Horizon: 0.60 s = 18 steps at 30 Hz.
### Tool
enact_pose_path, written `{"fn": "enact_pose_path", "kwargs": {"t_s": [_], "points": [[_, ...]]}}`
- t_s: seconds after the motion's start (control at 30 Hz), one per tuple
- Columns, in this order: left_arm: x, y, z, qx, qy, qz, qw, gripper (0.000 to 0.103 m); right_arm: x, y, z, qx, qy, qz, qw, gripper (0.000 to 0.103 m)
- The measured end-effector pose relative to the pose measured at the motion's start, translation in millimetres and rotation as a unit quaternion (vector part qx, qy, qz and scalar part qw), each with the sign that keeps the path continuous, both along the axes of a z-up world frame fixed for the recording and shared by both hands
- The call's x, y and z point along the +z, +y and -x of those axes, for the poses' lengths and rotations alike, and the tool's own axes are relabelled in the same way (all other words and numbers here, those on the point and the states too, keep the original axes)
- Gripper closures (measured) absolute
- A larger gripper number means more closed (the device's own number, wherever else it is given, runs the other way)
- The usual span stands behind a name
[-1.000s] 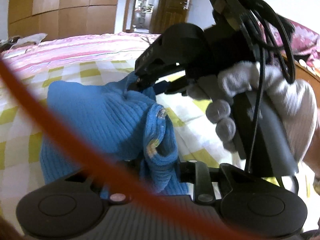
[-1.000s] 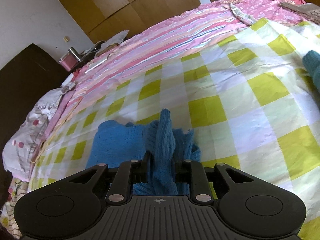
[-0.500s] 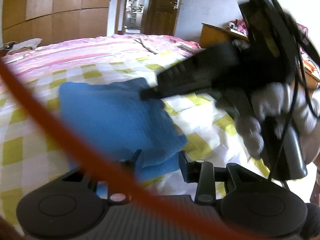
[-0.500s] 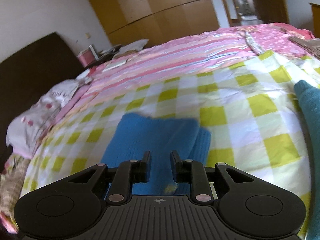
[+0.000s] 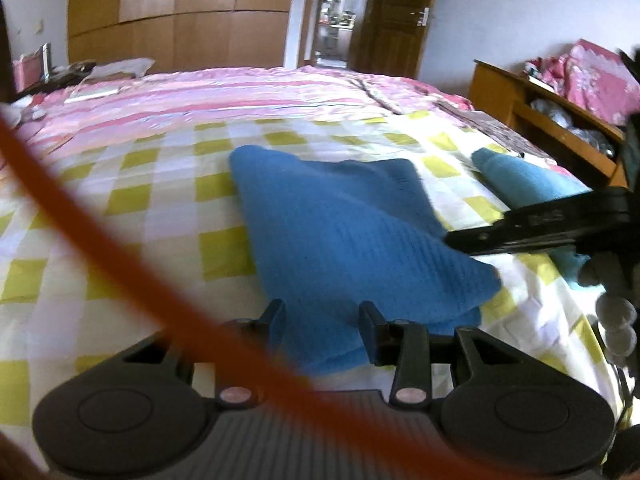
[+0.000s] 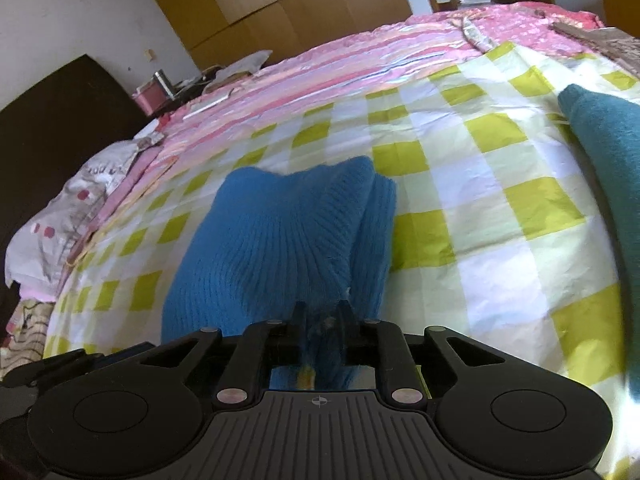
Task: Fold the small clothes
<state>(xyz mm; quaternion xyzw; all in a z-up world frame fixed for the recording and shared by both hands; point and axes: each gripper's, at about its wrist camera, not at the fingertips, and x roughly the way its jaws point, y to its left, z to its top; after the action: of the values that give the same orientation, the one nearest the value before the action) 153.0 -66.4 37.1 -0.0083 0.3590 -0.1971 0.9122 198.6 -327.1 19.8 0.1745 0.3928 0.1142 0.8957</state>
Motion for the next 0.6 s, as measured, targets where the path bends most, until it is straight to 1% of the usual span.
{"fn": "enact_pose_path", "kwargs": {"t_s": [0.03,0.07,0.1,0.17,0.23,0.3,0.37,0.47,0.53,0.57,0.6], "points": [[-1,4,-1,0.005,0.004,0.006,1.0000,0.054,0,-1,1,-0.002,0.004,-0.010,1.000,0.076],[-3,6,-2,0.007,0.007,0.009,0.9999,0.053,-1,-2,3,-0.001,0.010,-0.023,1.000,0.068],[-4,8,-2,0.009,0.010,0.010,0.9999,0.053,-3,-2,4,0.002,0.015,-0.033,0.999,0.065],[-7,7,-3,0.009,0.013,0.008,0.9998,0.053,-6,2,5,0.007,0.024,-0.037,0.999,0.064],[-8,5,-2,0.006,0.011,0.004,0.9999,0.053,-11,7,4,0.003,0.032,-0.018,0.999,0.065],[-7,4,-1,0.003,0.006,0.001,1.0000,0.053,-16,9,2,-0.002,0.046,-0.015,0.999,0.065],[-6,4,1,-0.002,0.003,0.003,1.0000,0.052,-12,9,5,-0.006,0.041,-0.019,0.999,0.064],[-10,3,2,-0.006,0.003,-0.006,1.0000,0.050,-4,7,12,-0.003,0.028,-0.020,0.999,0.064],[-15,1,2,-0.008,0.008,-0.011,0.9999,0.049,-5,8,15,0.002,0.029,-0.013,0.999,0.060],[-17,-2,2,-0.012,0.007,-0.016,0.9998,0.049,-6,9,16,0.003,0.029,-0.006,1.000,0.054],[-19,-5,2,-0.016,0.004,-0.025,0.9995,0.049,-8,10,16,0.003,0.030,0.003,1.000,0.052]]}}
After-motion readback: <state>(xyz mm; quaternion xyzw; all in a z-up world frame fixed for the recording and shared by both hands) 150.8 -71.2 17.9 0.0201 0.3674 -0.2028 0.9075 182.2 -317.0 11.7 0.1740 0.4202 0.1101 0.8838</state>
